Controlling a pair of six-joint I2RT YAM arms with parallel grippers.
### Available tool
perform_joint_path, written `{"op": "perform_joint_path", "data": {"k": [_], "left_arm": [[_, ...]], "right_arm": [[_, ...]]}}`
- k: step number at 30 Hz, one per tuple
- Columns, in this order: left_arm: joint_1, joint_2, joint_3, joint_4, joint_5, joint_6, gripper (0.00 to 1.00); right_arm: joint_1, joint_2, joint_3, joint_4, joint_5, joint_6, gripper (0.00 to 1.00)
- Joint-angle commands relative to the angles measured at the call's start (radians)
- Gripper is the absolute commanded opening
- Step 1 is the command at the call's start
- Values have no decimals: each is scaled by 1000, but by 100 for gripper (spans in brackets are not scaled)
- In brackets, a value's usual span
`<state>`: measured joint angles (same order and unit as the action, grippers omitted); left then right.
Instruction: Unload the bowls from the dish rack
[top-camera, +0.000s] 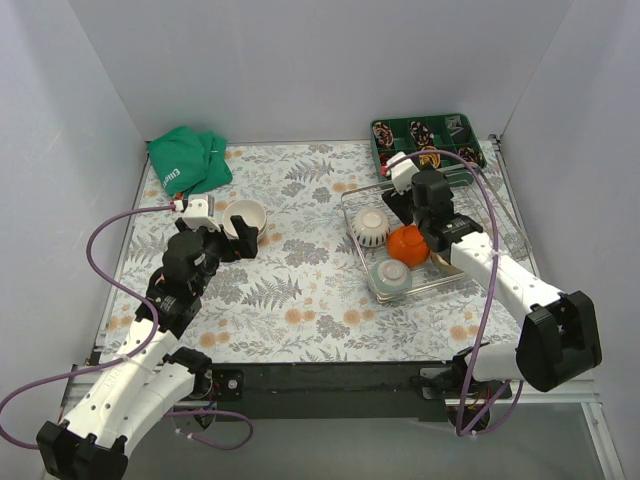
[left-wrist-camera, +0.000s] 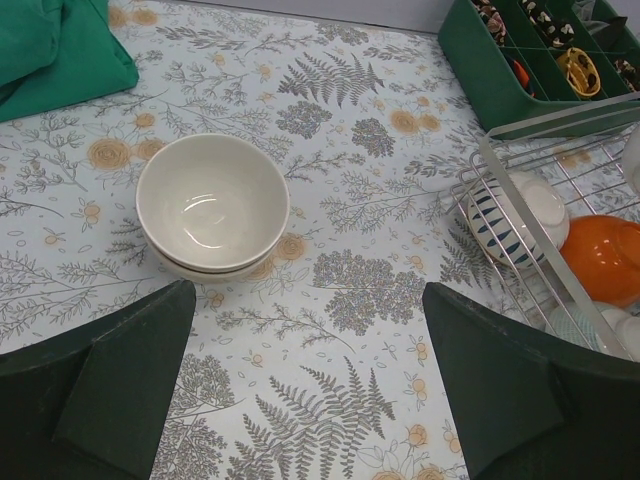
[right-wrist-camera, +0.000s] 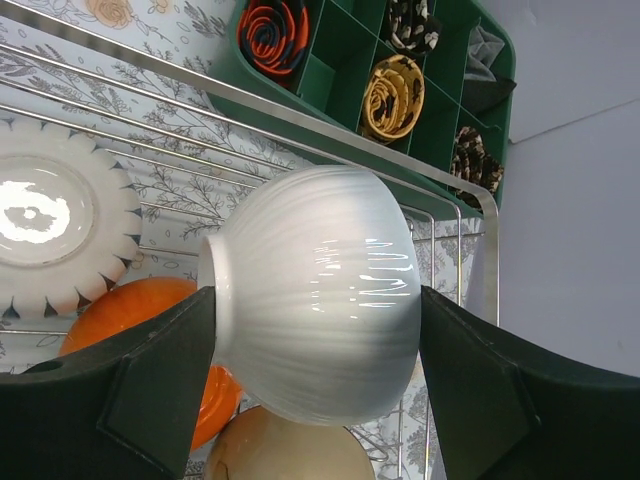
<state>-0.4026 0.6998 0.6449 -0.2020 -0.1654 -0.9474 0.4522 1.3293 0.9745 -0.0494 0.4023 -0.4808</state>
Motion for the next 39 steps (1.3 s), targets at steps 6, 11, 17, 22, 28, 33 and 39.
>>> {"op": "perform_joint_path", "data": {"k": [6, 11, 17, 22, 28, 33, 39], "left_arm": [[-4, 13, 1, 0, -10, -11, 98], [-4, 18, 2, -2, -10, -14, 98], [-4, 30, 6, -7, -8, -19, 98], [-4, 43, 12, -14, -5, -33, 98], [-2, 56, 13, -20, -8, -47, 98], [-4, 66, 18, -30, -19, -53, 98], [-2, 95, 27, -42, -23, -67, 98]], "right_arm": [[132, -94, 41, 125, 62, -145, 1], [261, -107, 39, 148, 112, -215, 1], [457, -87, 0, 258, 234, -361, 1], [612, -42, -75, 436, 297, -469, 1], [749, 68, -210, 770, 352, -626, 1], [806, 201, -313, 1123, 378, -798, 1], [872, 410, -362, 1656, 417, -1039, 1]]}}
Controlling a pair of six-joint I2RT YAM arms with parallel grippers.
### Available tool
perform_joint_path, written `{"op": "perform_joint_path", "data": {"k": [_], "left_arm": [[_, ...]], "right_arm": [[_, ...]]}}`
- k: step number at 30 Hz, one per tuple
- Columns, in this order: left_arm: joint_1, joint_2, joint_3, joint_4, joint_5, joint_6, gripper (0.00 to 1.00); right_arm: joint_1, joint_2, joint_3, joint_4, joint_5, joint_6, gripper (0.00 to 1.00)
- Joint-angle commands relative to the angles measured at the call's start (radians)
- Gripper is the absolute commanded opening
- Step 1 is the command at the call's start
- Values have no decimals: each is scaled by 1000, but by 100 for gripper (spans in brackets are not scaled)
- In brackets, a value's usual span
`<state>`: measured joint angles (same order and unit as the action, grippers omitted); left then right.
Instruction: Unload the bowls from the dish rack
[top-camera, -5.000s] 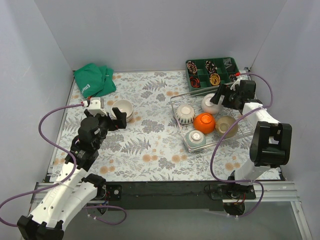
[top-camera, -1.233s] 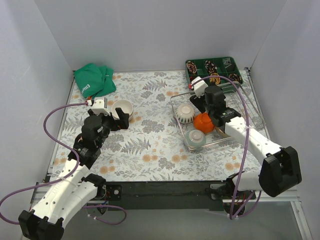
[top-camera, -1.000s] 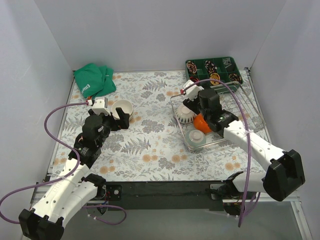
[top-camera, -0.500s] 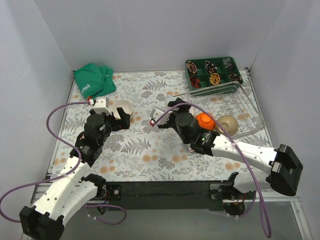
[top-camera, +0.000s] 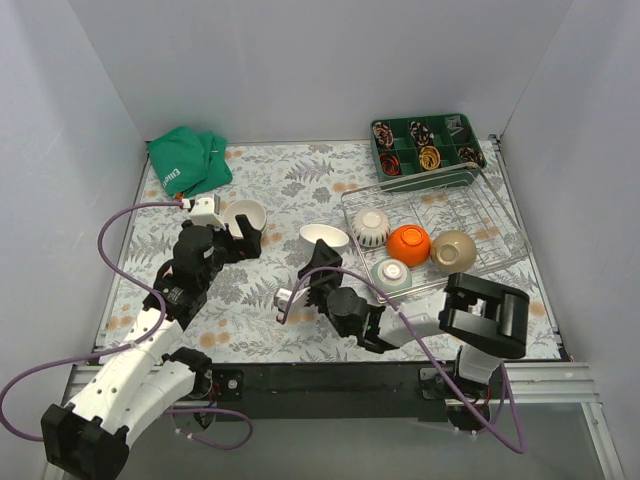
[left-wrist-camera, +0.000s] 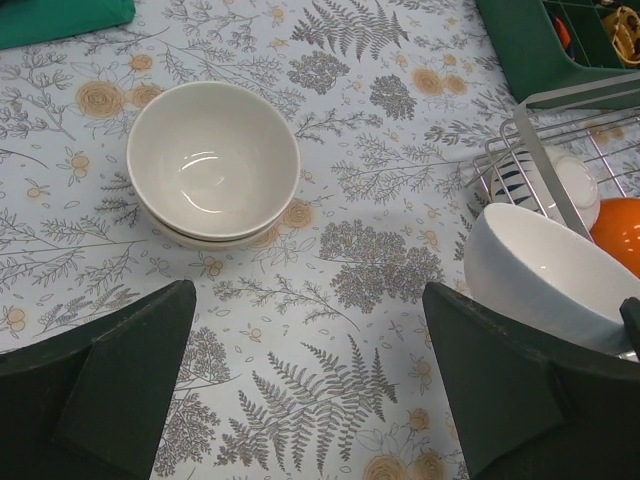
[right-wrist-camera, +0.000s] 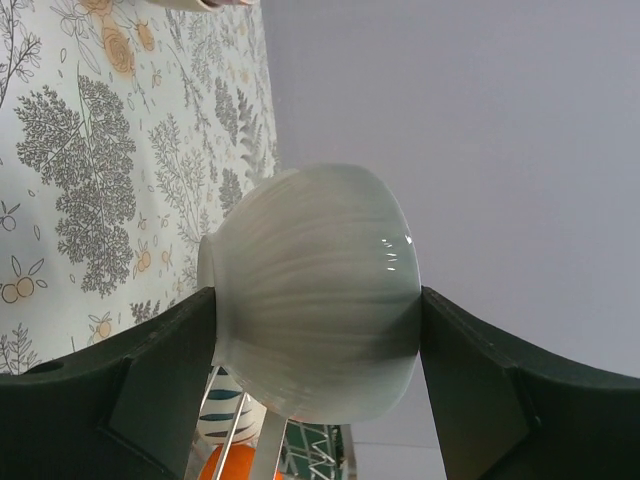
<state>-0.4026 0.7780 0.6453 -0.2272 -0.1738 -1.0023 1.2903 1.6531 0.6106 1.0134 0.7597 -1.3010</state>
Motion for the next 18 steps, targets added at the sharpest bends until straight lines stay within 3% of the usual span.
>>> {"op": "perform_joint_path", "data": {"k": [1, 7, 18], "left_arm": [[-2, 21, 28, -17, -12, -15, 98], [-2, 101, 71, -41, 23, -59, 98], [-2, 306, 198, -139, 298, -165, 97]], "right_arm": [[47, 112, 2, 643, 62, -277, 1], [90, 175, 35, 691, 56, -265, 1], [112, 209, 61, 706, 64, -274, 1]]}}
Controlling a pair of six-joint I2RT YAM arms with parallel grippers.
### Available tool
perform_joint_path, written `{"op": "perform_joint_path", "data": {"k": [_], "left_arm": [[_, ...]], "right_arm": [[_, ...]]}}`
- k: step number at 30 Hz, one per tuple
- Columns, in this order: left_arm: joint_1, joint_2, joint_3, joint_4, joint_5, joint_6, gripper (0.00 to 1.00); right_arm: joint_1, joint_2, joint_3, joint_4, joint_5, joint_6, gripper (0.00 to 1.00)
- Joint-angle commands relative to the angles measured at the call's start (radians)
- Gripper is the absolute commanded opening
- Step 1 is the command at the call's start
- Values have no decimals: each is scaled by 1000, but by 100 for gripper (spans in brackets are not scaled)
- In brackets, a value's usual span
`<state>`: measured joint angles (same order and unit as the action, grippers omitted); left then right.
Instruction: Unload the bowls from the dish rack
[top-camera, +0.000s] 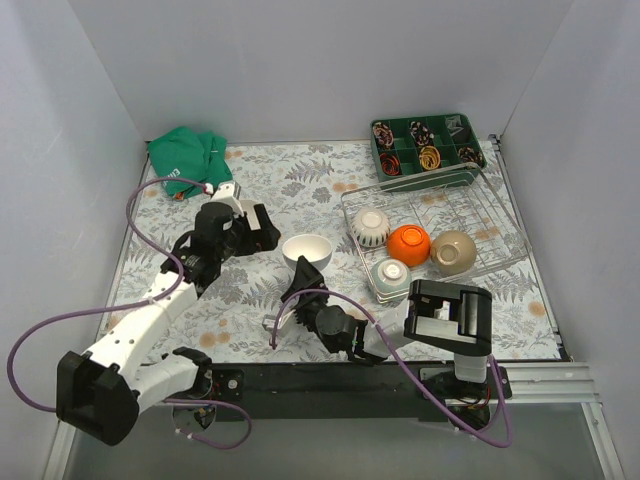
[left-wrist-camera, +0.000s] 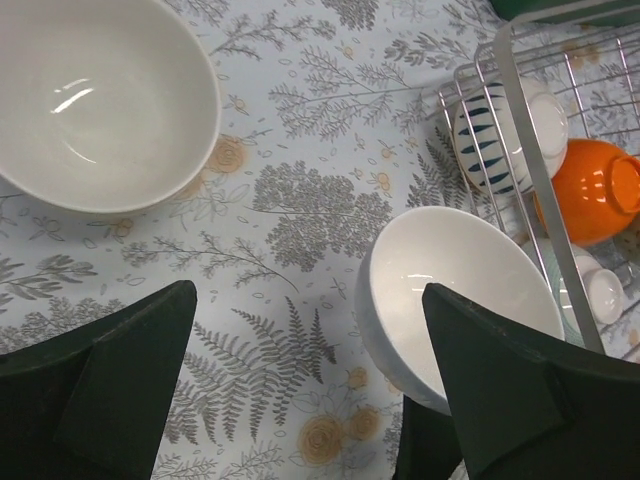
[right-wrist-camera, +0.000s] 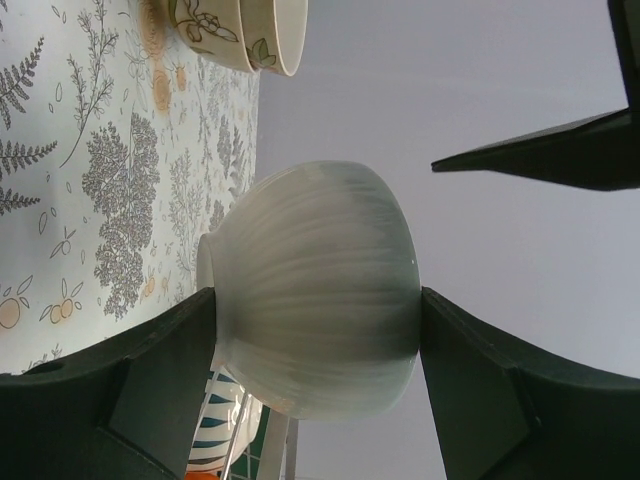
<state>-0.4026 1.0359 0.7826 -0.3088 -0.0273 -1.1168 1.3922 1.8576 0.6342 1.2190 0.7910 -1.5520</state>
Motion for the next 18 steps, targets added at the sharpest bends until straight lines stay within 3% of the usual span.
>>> {"op": "perform_joint_path", "data": {"k": [1, 7, 11, 18], "left_arm": [[-2, 64, 63, -62, 171, -57, 95], [-2, 159, 61, -78, 297, -87, 84], [-2, 204, 66, -76, 345, -95, 78], [-2, 251, 52, -69, 411, -92, 64]], "right_arm": [[10, 6, 38, 502, 36, -26, 1], [14, 14, 41, 524, 37, -39, 1], [16, 81, 59, 677, 33, -167, 1], [31, 126, 84, 677, 31, -160, 1]]}}
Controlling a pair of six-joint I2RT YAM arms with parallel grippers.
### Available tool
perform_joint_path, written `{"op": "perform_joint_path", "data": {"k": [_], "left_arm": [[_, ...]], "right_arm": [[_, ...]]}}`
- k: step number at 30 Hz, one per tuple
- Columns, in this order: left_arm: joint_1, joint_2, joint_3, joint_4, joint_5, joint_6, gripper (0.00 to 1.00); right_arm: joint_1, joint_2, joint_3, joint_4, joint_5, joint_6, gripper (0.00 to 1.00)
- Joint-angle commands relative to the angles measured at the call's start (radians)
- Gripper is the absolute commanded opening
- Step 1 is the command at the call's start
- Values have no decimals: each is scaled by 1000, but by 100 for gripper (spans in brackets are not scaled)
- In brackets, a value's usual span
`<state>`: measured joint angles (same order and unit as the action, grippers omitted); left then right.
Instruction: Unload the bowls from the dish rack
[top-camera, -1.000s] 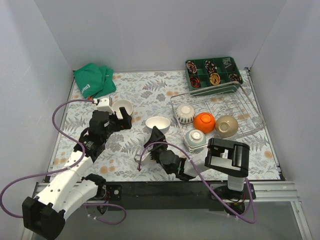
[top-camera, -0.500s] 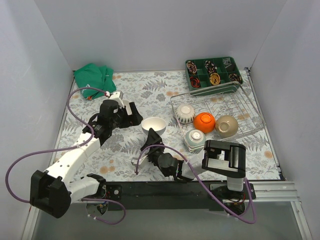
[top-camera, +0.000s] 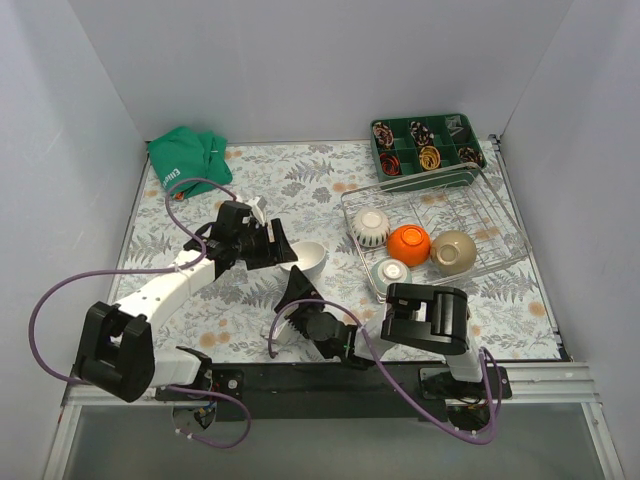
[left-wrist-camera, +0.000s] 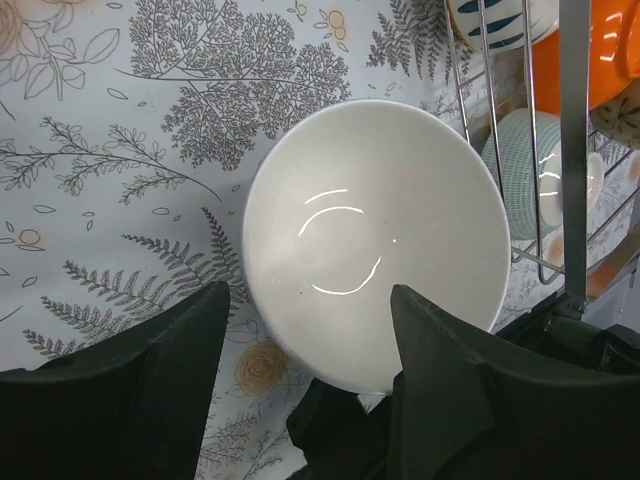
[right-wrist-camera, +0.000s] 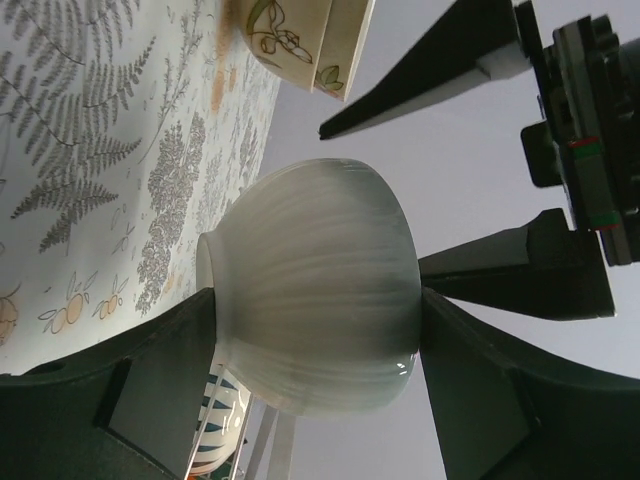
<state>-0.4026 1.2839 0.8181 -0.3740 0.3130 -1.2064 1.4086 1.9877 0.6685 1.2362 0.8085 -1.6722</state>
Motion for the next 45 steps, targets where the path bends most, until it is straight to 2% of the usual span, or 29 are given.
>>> {"op": "perform_joint_path", "data": {"k": [1, 5, 10, 11, 13, 14, 16, 20, 23, 24, 26, 27, 28, 30, 33, 37, 45], "left_arm": [[-2, 6, 10, -3, 70, -1, 63], [-1, 20, -16, 3, 70, -4, 60], [-1, 32, -27, 4, 72, 2, 43], [-1, 34, -27, 3, 67, 2, 34], [-2, 28, -22, 1, 48, 4, 24], [-2, 26, -19, -2, 40, 5, 13], [-2, 16, -10, -6, 22, 7, 2], [-2, -9, 7, -12, -44, 10, 0], [-2, -26, 32, -17, -84, 14, 0], [-2, -29, 39, -20, -118, 16, 0], [-2, -31, 64, -29, -146, 25, 0], [-2, -29, 73, -32, -173, 28, 0], [-2, -29, 84, -39, -187, 33, 0], [1, -20, 111, -45, -231, 45, 0], [5, -8, 141, -51, -271, 56, 0], [8, 8, 170, -48, -343, 68, 0], [7, 8, 168, -3, -394, 100, 0]], "right_arm": [[13, -4, 51, 660, 14, -41, 1], [13, -4, 57, 660, 12, -43, 1], [15, 5, 62, 660, 14, -46, 1], [16, 5, 63, 660, 12, -46, 1], [16, 5, 63, 660, 14, -46, 1], [16, 5, 62, 660, 14, -46, 1], [20, 5, 62, 660, 15, -46, 1], [26, 5, 57, 660, 20, -43, 3], [30, 6, 49, 660, 29, -38, 27], [33, 6, 45, 660, 32, -32, 47], [36, 7, 40, 658, 50, -29, 66], [39, 10, 40, 658, 63, -27, 79], [41, 8, 34, 660, 70, -21, 83], [49, 5, 28, 660, 87, -14, 91], [61, -1, 11, 660, 110, 2, 96], [73, -10, -15, 660, 135, 28, 98], [84, -75, -78, 619, 224, 136, 99]]}}
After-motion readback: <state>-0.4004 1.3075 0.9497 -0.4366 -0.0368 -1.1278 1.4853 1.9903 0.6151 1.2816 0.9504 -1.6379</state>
